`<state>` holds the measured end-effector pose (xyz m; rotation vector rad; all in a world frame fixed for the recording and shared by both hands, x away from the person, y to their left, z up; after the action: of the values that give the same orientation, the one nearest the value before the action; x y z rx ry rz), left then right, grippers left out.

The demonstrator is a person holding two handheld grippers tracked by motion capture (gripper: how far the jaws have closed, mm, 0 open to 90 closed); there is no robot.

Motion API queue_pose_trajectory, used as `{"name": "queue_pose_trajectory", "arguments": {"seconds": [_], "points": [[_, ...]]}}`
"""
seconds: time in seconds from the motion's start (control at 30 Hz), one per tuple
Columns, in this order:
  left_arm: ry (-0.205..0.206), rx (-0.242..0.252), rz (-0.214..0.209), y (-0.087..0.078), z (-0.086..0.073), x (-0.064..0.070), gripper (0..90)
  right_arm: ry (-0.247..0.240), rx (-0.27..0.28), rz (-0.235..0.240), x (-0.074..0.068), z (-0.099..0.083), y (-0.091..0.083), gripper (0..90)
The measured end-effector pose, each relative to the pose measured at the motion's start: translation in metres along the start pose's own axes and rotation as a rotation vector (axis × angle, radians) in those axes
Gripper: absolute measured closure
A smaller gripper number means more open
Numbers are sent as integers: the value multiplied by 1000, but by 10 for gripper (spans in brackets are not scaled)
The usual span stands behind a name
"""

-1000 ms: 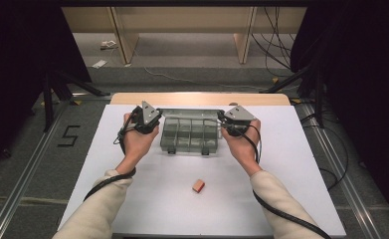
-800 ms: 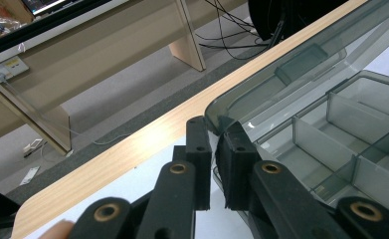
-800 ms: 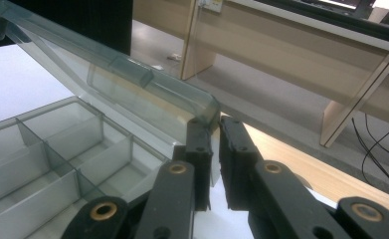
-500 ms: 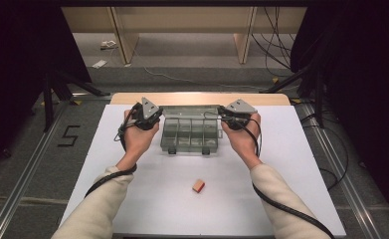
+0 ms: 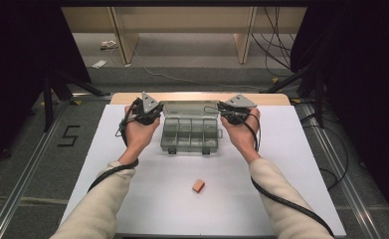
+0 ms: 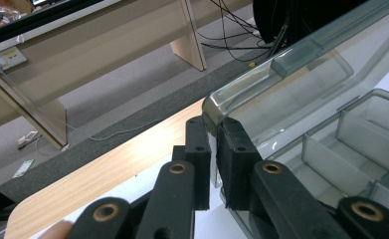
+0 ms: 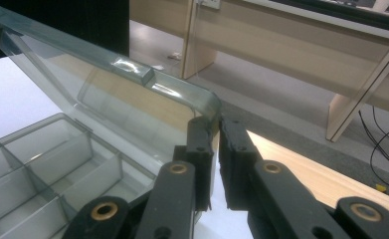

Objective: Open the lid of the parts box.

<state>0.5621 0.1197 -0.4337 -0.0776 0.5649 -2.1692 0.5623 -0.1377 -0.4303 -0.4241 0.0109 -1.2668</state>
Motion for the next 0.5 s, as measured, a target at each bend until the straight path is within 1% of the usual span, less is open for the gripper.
{"name": "queue_pose_trajectory", "arguments": {"seconds": [0.17, 0.4, 0.5], "points": [[-18, 0, 4, 6, 3, -4, 832, 9, -3, -4, 2, 1, 6, 845], [-36, 21, -1, 12, 4, -9, 829, 16, -4, -9, 4, 1, 15, 844], [-41, 22, -2, 15, 4, -11, 829, 27, -6, -11, 4, 0, 19, 845]]}}
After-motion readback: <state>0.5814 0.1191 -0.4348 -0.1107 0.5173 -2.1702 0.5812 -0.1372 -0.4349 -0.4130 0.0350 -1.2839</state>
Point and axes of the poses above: each handheld gripper's, and its own axes: y roughly forward along the jaws, z roughly out of its top, x roughly to its right, the point moved 6 cm from there along y, roughly forward along the jaws, and after that the axes turned 12 degrees about -z, right-handed, at the moved point
